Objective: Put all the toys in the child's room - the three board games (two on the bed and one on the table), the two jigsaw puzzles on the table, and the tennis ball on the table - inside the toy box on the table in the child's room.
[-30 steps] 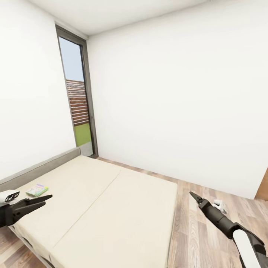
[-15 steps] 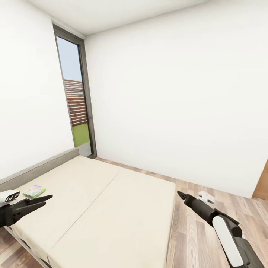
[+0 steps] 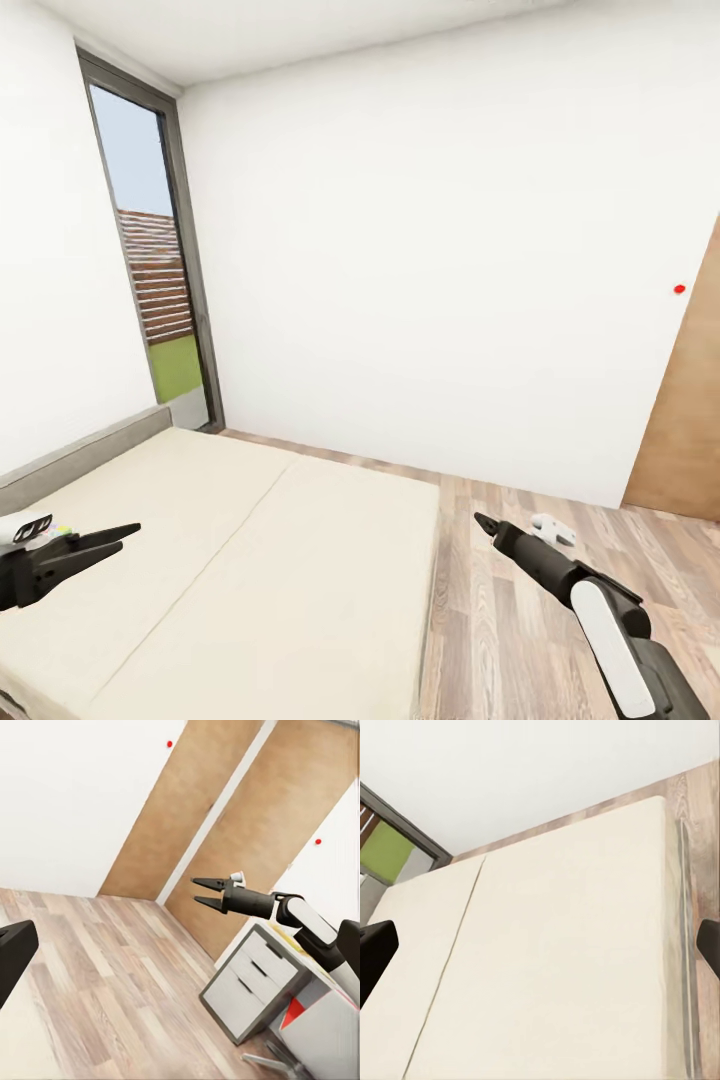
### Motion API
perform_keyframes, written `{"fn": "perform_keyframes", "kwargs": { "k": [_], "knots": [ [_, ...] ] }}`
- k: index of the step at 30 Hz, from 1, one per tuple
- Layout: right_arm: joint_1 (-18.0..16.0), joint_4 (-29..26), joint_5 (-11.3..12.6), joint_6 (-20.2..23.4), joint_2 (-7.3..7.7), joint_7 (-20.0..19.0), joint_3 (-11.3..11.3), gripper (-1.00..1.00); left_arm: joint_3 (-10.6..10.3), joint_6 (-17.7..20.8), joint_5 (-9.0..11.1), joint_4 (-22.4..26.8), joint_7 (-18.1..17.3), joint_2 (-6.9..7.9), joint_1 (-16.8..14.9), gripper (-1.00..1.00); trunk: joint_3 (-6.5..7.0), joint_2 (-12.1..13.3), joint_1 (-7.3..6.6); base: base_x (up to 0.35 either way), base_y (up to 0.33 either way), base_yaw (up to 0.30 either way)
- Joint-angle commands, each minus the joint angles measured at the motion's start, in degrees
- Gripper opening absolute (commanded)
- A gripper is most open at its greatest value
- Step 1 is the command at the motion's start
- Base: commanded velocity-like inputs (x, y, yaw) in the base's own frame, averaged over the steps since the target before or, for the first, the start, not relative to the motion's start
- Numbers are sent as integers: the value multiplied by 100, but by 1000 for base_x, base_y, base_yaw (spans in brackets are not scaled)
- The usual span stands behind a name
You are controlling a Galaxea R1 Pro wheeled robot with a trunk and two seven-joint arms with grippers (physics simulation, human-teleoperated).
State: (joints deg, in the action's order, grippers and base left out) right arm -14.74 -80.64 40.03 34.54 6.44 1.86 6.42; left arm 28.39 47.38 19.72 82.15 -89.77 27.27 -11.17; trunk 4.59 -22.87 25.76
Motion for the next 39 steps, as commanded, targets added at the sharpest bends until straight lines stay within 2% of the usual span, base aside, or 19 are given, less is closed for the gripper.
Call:
{"fn": "perform_keyframes", "kwargs": {
  "k": [1, 7, 14, 22, 39],
  "knots": [
    [3, -2, 44, 25, 2, -3, 5, 100, 3, 61, -3, 2, -23, 2, 1, 100, -3, -5, 2, 0, 0, -278],
    [20, 1, 41, 21, 6, -231, 16, 100, 7, 61, -3, 2, -23, 6, 1, 100, -3, -5, 2, 0, 38, -279],
    [24, 19, 40, 26, 6, -519, 92, 100, 8, 61, 4, 2, -23, 6, 1, 100, -3, -5, 2, 0, 217, -280],
    [24, 38, 48, 27, 6, -562, 112, 100, 8, 58, 4, 2, -23, 6, 1, 100, -3, -5, 2, 0, 247, -280],
    [40, 23, 44, 13, -20, -564, 114, 100, 8, 60, 5, 2, -23, 20, 1, 100, -62, -5, 2, -5, 71, -203]
  ]
}}
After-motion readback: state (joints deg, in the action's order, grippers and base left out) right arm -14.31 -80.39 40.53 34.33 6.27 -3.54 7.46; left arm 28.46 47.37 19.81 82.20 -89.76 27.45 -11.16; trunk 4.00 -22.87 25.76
